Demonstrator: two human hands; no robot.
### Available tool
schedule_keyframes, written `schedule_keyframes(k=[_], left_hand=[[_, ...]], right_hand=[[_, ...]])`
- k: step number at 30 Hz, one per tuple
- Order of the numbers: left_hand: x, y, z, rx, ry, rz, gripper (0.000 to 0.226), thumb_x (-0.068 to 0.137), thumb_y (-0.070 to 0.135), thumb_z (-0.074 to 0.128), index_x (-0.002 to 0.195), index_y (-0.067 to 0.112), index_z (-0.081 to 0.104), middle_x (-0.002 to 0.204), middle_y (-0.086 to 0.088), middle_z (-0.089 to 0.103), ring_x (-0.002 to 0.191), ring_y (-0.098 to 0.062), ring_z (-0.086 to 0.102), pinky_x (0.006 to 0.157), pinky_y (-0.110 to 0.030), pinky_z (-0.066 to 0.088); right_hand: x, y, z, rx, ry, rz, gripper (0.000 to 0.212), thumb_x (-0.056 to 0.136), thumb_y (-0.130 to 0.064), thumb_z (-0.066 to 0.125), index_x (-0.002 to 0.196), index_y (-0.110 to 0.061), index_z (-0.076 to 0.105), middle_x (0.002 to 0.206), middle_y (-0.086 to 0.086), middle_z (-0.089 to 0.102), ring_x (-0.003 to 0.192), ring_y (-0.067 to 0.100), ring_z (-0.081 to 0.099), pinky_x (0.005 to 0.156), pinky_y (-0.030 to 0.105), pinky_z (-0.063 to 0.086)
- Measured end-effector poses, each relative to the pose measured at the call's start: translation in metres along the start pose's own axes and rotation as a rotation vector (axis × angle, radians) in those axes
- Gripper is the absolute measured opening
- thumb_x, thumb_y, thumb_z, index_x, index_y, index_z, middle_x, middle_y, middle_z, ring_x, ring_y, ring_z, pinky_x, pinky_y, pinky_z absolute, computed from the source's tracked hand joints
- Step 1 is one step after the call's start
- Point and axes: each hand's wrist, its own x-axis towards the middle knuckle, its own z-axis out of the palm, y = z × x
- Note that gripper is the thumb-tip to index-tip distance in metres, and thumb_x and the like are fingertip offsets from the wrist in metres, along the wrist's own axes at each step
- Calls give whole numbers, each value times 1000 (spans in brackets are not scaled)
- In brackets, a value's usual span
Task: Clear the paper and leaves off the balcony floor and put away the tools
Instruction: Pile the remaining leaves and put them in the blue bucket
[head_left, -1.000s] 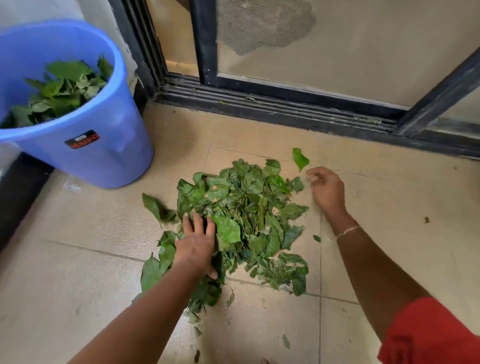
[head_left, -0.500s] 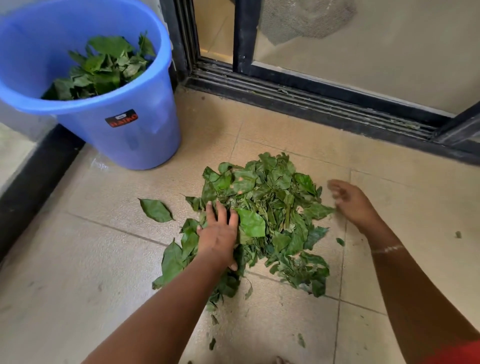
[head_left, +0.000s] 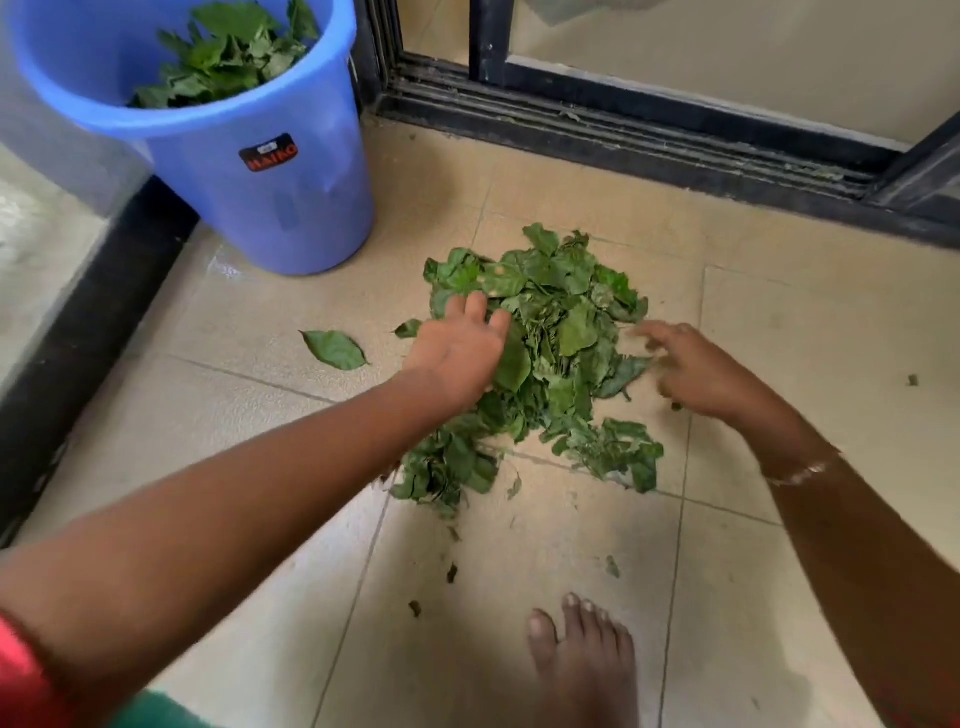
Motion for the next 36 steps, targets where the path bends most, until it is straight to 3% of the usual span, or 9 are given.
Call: schedule_keyframes(k=[2,4,7,15,21,23,27,31,36], left_hand=[[-26,1,-1,-61,-95,104,37,89,20,59,122,9,47,106,-9,53,93,-20,56,67,-23,51],[-50,8,16,-307,-586,143,28,91,21,57,114,6,55,101,-10,62,88,-21,62,67,-24,51],[-72,20,41,-453,-1160,104,38,91,22,59,124,5,54,117,-19,60,105,-32,60,75,-33,52],[-38,-13,19,-730,-467,-26,24,88,-5,46,107,5,58,94,-6,58,83,-17,55,66,-20,45],[-39,-48,14,-854,-455,-228,22,89,-4,49,107,2,60,102,-15,61,88,-28,61,58,-30,51],[-41,-52,15,-810,-488,-265,28,91,-3,47,116,2,58,109,-17,62,96,-32,62,60,-32,52],[-42,-62,9,-813,-442,-304,27,91,0,50,117,1,58,108,-18,63,88,-27,61,59,-32,52],[-43,-79,-8,-891,-278,-385,32,88,7,61,119,1,58,109,-20,62,87,-29,61,65,-36,53],[-57,-82,-12,-929,-130,-433,42,82,15,70,120,6,55,118,-14,60,106,-29,56,84,-33,44]], right_hand=[[-27,13,6,-45,-175,-33,32,91,4,45,99,-21,63,110,3,59,100,18,56,78,24,42],[-53,17,27,-67,-437,-7,34,90,5,45,80,-22,64,89,-5,62,83,7,59,72,17,41],[-65,16,62,-154,-559,-33,31,89,7,42,99,-8,68,95,-4,64,77,-6,51,66,5,37],[-25,-37,69,-220,24,-127,40,88,6,45,109,-22,64,110,-2,61,84,21,62,69,34,55],[-94,-92,167,-240,-733,-460,45,87,6,41,121,-18,60,117,4,61,98,20,60,80,33,50],[-88,-91,180,-309,-773,-481,53,86,9,39,129,-19,55,120,7,57,102,22,56,72,28,40],[-45,-95,146,-118,-406,-325,55,86,11,39,128,-22,52,119,3,55,81,17,59,59,21,48],[-13,-103,79,76,-21,-276,29,89,2,49,106,-18,62,93,-7,62,82,29,65,70,44,58],[0,-98,45,13,150,-198,30,87,7,50,105,-11,66,104,4,66,91,16,60,79,24,47]])
